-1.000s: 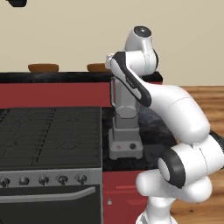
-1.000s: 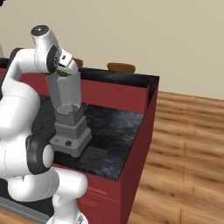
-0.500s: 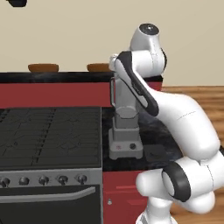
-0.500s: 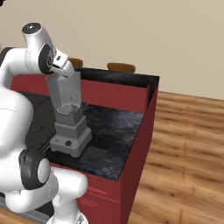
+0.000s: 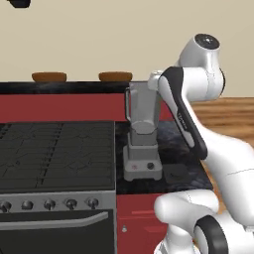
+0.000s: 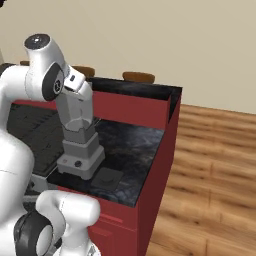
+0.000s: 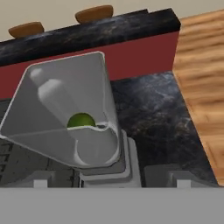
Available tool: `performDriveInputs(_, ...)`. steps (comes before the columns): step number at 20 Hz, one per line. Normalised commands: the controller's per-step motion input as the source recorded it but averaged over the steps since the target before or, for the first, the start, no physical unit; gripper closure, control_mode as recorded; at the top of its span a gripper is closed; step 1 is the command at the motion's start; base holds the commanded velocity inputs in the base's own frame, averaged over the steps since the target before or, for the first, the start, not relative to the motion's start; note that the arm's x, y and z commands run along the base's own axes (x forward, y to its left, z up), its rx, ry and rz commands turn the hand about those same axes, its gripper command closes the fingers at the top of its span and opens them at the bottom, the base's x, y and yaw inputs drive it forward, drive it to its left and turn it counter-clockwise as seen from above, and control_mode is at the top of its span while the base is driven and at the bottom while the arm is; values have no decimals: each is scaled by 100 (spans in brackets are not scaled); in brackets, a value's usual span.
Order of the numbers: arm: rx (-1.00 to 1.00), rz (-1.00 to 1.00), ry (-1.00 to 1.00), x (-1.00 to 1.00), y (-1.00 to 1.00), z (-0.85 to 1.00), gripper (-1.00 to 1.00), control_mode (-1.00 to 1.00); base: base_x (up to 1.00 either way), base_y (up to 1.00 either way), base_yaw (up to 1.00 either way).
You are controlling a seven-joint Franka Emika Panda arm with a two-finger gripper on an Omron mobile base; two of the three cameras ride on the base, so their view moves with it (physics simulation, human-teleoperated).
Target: Grab the lime and onion from the fridge, place them in the blender, close the lid, and turn on the blender to create a marinade.
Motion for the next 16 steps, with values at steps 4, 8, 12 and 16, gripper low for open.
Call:
performDriveInputs(4, 0, 1, 11, -75, -35, -43, -100, -100, 0, 0, 0)
performDriveInputs(8, 0, 4, 13, -47, -3, -37, -100, -100, 0, 0, 0)
performDriveInputs(12, 0, 5, 12, -27, 0, -36, -100, -100, 0, 0, 0)
performDriveInputs(16, 0, 7, 1, -1, 0, -11, -100, -100, 0, 0, 0)
